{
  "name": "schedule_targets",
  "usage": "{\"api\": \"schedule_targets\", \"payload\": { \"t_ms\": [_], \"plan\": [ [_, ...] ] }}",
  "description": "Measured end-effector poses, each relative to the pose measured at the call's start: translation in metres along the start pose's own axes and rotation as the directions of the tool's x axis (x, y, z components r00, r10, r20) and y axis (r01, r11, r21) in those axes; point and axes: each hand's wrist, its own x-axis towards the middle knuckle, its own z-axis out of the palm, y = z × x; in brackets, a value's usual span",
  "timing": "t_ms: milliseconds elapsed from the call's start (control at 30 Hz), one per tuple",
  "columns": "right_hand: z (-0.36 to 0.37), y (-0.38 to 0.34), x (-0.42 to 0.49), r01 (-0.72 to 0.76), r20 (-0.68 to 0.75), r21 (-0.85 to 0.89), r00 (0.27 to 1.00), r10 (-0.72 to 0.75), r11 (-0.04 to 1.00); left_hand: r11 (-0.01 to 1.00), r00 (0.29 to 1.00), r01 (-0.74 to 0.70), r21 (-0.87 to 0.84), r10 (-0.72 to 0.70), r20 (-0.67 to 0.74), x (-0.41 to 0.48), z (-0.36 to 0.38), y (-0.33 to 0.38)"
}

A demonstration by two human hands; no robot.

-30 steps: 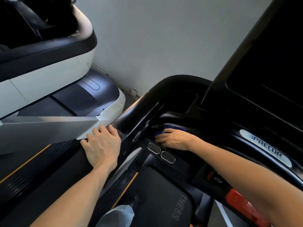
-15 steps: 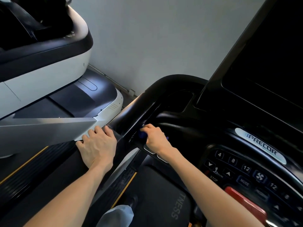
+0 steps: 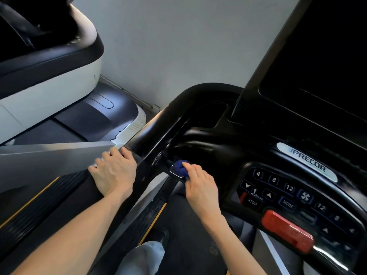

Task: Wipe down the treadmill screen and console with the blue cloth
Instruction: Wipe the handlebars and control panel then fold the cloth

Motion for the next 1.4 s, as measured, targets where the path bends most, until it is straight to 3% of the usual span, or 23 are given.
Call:
{"api": "schedule_targets", "payload": {
  "t_ms": [167, 333, 467, 767, 933, 1167, 1267, 1400],
  "plan": [
    [0.005, 0.0, -0.015, -0.188, -0.125, -0.085, 0.976, 0.177, 0.978, 1.0, 1.0, -0.006, 0.011, 0.006, -0.015, 0.002, 0.004, -0.001],
    [0.036, -0.046, 0.027, -0.004, 0.043, -0.044, 0.999, 0.005, 0.999, 1.0, 1.0, -0.011, 0.007, 0.011, -0.023, 0.002, 0.005, -0.001],
    [0.03, -0.017, 0.031, 0.182, 0.071, 0.01, 0.981, -0.183, 0.983, 1.0, 0.999, -0.023, 0.018, 0.023, -0.022, 0.002, 0.004, -0.004],
    [0.011, 0.014, -0.024, -0.036, -0.089, 0.082, 0.995, 0.043, 0.996, 1.0, 1.0, 0.006, 0.016, -0.006, -0.015, 0.001, 0.004, 0.0],
    [0.043, -0.027, 0.03, 0.026, 0.076, 0.152, 0.996, -0.038, 0.988, 1.0, 1.0, 0.001, 0.018, -0.001, 0.003, 0.002, 0.003, -0.001],
    [0.008, 0.024, -0.016, 0.271, 0.037, 0.05, 0.961, -0.273, 0.961, 1.0, 1.0, -0.001, 0.019, 0.001, 0.001, 0.001, 0.002, -0.001],
    [-0.006, 0.037, -0.028, 0.205, 0.077, 0.069, 0.975, -0.21, 0.976, 1.0, 1.0, 0.004, 0.018, -0.005, 0.01, 0.001, 0.001, 0.0],
    [0.018, -0.002, 0.016, 0.128, 0.126, 0.112, 0.982, -0.142, 0.985, 1.0, 1.0, -0.006, 0.023, 0.006, 0.02, 0.001, 0.0, -0.002]
  ]
}}
